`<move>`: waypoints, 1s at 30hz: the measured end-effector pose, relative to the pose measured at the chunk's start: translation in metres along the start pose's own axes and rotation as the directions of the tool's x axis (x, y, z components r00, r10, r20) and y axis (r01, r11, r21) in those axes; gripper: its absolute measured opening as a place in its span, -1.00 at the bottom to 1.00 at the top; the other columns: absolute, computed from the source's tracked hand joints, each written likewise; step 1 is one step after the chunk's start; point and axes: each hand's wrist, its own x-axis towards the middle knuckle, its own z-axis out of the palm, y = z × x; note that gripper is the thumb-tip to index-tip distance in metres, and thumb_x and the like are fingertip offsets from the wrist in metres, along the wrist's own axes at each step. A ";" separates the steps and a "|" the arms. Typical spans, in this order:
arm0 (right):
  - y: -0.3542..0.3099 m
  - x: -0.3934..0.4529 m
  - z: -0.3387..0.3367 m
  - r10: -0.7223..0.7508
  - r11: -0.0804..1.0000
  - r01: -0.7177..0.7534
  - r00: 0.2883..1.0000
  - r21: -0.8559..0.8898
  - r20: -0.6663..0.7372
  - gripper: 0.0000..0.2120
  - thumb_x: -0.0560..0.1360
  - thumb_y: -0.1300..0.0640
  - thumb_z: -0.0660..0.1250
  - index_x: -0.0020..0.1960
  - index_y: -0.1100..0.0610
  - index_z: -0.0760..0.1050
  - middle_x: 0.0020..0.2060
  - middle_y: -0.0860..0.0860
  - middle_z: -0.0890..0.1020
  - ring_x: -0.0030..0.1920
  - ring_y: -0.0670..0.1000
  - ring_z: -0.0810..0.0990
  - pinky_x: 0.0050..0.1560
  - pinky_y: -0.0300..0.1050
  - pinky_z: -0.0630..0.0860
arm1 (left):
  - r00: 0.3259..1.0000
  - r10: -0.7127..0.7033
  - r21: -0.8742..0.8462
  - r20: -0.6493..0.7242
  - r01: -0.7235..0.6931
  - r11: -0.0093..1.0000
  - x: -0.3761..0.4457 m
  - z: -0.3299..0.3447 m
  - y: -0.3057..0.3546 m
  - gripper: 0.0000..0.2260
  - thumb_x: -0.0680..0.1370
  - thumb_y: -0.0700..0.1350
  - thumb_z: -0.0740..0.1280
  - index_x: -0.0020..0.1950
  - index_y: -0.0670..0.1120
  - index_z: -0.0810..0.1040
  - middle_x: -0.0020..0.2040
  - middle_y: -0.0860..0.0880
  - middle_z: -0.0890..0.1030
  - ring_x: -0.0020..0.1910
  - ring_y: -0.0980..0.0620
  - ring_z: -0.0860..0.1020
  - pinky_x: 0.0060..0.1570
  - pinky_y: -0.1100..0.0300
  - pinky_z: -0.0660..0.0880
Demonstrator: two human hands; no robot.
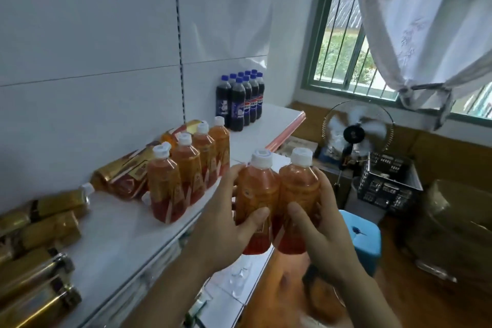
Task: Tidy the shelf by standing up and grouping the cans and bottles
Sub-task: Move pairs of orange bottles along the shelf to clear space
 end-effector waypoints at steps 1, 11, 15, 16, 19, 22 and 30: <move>0.006 0.016 -0.001 -0.001 1.000 0.001 1.000 0.002 -0.001 -0.20 0.52 -0.33 0.39 0.64 -0.36 0.10 0.39 -0.27 0.55 0.37 -0.16 0.59 0.39 0.08 0.59 | 1.000 -0.006 0.016 -0.002 0.006 1.000 0.017 0.002 -0.002 -0.31 0.46 0.32 0.43 0.48 0.49 0.12 0.43 0.31 0.44 0.43 0.10 0.50 0.34 -0.06 0.59; 0.077 0.187 0.002 -0.062 0.998 0.061 0.993 0.006 0.104 -0.27 0.51 -0.26 0.46 0.60 -0.34 0.22 0.47 -0.28 0.46 0.46 -0.13 0.49 0.38 -0.08 0.53 | 0.996 -0.083 0.254 -0.034 0.089 0.963 0.168 0.021 -0.029 -0.03 0.50 0.14 0.58 0.57 0.49 -0.12 0.66 0.21 0.25 0.61 0.02 0.33 0.50 -0.19 0.43; 0.110 0.266 0.008 -0.110 0.993 0.099 0.977 0.070 0.185 -0.31 0.54 -0.25 0.47 0.58 -0.37 0.24 0.45 -0.35 0.44 0.46 -0.12 0.49 0.44 0.07 0.53 | 0.992 -0.087 0.385 -0.091 0.115 0.916 0.228 0.037 -0.037 0.02 0.52 0.12 0.56 0.53 0.53 -0.23 0.68 0.20 0.17 0.61 -0.01 0.33 0.48 -0.15 0.45; 0.117 0.287 0.010 -0.131 0.990 0.115 0.969 0.088 0.211 -0.32 0.55 -0.23 0.47 0.58 -0.37 0.24 0.44 -0.35 0.45 0.45 -0.12 0.50 0.44 0.07 0.53 | 0.989 -0.093 0.421 -0.113 0.133 0.897 0.241 0.040 -0.038 0.00 0.51 0.13 0.56 0.53 0.52 -0.21 0.67 0.18 0.20 0.59 -0.01 0.36 0.46 -0.13 0.47; 0.140 0.351 0.017 -0.176 0.982 0.139 0.924 0.130 0.340 -0.33 0.58 -0.12 0.51 0.59 -0.32 0.26 0.44 -0.26 0.50 0.43 -0.07 0.54 0.44 0.16 0.56 | 0.974 -0.127 0.496 -0.188 0.206 0.843 0.281 0.046 -0.041 -0.05 0.46 0.14 0.60 0.54 0.39 -0.06 0.54 0.10 0.38 0.45 -0.01 0.47 0.38 -0.07 0.54; 0.162 0.398 0.030 -0.216 0.973 0.153 0.871 0.176 0.442 -0.33 0.59 -0.05 0.51 0.59 -0.26 0.28 0.42 -0.20 0.54 0.40 -0.04 0.57 0.41 0.21 0.58 | 0.956 -0.150 0.676 -0.252 0.285 0.680 0.312 0.050 -0.044 -0.09 0.40 0.20 0.62 0.49 0.27 0.01 0.35 0.04 0.53 0.27 -0.04 0.53 0.35 -0.07 0.49; 0.205 0.442 0.082 -0.252 0.953 0.084 0.758 0.292 0.602 -0.30 0.55 0.17 0.55 0.51 -0.31 0.35 0.33 -0.22 0.61 0.33 -0.10 0.62 0.42 0.11 0.58 | 0.916 -0.278 0.910 -0.290 0.354 0.218 0.349 0.043 -0.079 -0.19 0.32 0.36 0.47 0.38 0.06 0.18 -0.01 0.04 0.63 0.04 -0.10 0.59 0.31 -0.14 0.36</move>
